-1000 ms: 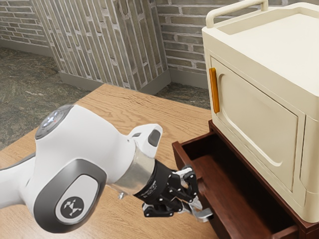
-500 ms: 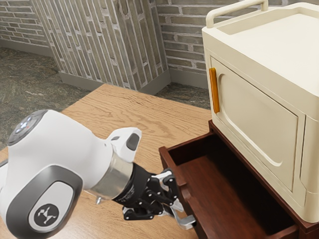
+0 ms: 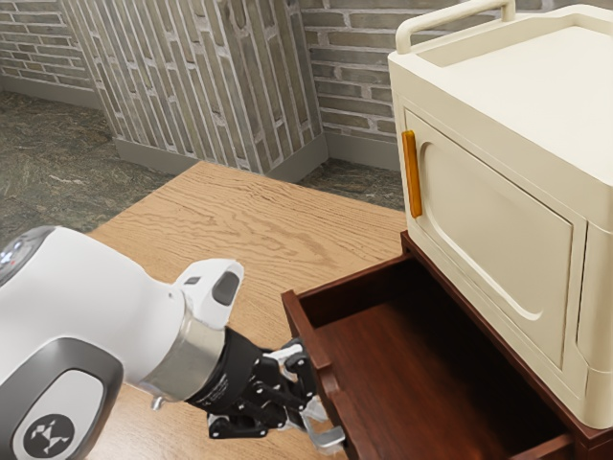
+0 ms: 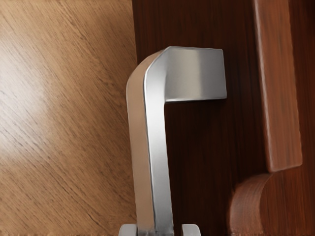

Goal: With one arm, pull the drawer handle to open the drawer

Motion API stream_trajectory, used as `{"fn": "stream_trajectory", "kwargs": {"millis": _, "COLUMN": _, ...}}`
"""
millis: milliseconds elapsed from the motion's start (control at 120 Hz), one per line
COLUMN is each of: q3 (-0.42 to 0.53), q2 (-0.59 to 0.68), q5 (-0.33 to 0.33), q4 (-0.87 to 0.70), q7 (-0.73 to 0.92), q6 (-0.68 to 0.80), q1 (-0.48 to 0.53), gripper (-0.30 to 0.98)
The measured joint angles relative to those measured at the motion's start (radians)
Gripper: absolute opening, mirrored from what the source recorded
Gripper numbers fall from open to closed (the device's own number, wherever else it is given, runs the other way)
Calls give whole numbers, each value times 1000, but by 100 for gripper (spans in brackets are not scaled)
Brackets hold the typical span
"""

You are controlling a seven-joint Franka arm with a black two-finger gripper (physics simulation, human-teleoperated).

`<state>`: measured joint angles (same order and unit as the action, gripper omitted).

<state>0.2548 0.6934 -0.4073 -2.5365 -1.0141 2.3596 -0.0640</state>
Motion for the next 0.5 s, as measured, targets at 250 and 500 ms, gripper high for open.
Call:
{"fn": "stream_trajectory", "kwargs": {"millis": 250, "q3": -10, "q2": 101, "q5": 0, "q4": -18, "q7": 3, "q6": -58, "q1": 33, "gripper": 5}}
{"fn": "stream_trajectory", "kwargs": {"millis": 500, "q3": -301, "q2": 190, "q5": 219, "q4": 215, "q7": 13, "q6": -394, "q1": 33, "gripper": 48}}
